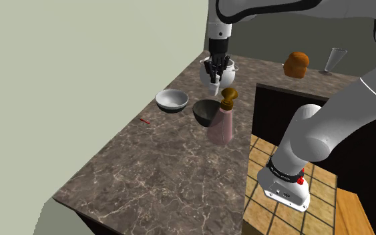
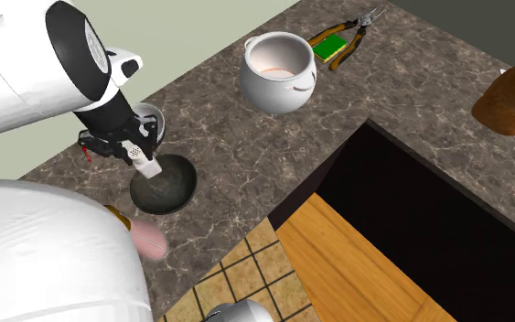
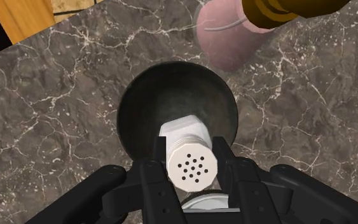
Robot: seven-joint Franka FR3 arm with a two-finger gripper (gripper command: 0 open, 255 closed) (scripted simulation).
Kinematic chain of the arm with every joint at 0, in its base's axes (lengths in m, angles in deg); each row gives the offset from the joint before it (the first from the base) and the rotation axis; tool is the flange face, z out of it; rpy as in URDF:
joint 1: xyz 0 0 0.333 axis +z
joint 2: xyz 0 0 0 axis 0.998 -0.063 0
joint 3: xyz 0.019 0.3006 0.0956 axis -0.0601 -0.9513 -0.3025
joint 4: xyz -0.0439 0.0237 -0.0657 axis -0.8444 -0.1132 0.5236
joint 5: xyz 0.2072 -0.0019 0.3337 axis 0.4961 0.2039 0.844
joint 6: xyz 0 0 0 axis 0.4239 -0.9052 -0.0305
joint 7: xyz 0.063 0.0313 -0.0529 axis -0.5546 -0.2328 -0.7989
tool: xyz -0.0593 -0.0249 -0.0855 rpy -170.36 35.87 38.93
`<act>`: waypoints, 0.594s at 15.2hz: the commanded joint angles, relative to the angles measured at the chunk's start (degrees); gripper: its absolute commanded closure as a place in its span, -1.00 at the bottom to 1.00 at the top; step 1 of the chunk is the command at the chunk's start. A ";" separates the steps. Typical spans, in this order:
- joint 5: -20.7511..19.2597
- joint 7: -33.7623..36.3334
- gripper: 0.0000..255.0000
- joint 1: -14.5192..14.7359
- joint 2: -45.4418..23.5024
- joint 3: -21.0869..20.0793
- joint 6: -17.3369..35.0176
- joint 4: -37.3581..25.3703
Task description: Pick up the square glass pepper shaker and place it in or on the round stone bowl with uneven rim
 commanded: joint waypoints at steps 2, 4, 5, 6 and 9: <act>-0.04 0.02 1.00 -0.02 0.08 0.04 2.34 2.39; -0.06 -0.01 1.00 -0.05 0.00 0.09 3.89 3.86; -0.08 -0.03 1.00 -0.06 -0.06 0.12 4.66 4.58; -0.09 -0.05 1.00 -0.07 -0.13 0.15 5.45 5.29; -0.12 -0.11 1.00 -0.10 -0.42 0.25 7.80 7.36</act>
